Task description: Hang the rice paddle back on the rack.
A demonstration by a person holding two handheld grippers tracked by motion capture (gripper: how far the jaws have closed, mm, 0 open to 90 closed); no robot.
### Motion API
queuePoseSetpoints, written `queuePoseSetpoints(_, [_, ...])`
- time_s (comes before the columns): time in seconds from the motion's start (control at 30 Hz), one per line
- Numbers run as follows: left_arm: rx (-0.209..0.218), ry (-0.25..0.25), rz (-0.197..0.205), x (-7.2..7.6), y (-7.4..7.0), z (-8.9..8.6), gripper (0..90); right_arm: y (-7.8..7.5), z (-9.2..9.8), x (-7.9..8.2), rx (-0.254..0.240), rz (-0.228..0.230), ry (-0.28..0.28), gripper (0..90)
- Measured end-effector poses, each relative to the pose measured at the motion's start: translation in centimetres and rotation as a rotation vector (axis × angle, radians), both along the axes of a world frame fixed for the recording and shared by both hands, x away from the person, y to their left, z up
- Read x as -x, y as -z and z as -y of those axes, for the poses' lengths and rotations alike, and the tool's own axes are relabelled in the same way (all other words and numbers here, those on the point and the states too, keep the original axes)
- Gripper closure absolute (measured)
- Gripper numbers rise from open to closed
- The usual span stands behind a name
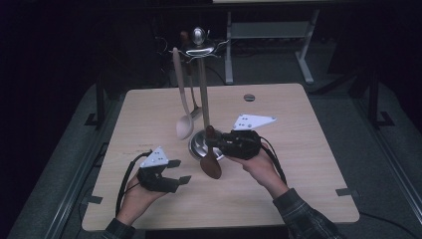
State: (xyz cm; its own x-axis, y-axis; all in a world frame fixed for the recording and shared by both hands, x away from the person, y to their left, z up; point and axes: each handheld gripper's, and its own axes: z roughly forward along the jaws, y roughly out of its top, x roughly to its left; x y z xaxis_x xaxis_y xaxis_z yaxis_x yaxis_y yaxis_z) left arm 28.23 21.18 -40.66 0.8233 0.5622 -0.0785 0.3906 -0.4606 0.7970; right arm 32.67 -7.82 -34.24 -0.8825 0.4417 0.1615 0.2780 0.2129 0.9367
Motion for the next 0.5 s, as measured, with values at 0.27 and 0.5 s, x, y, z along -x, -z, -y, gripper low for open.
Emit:
queuePoseSetpoints(0.27, [-0.031, -0.026, -0.042, 0.5, 1.0, -1.8, 26.7, -1.6, -0.2, -0.4, -0.003, 0.01, -0.016, 76.4])
queuePoseSetpoints(0.5, [-0.043, -0.046, -0.059, 0.7, 1.7, -2.8, 26.2, -4.1, -0.6, -1.1, -0.006, 0.034, -0.048, 76.4])
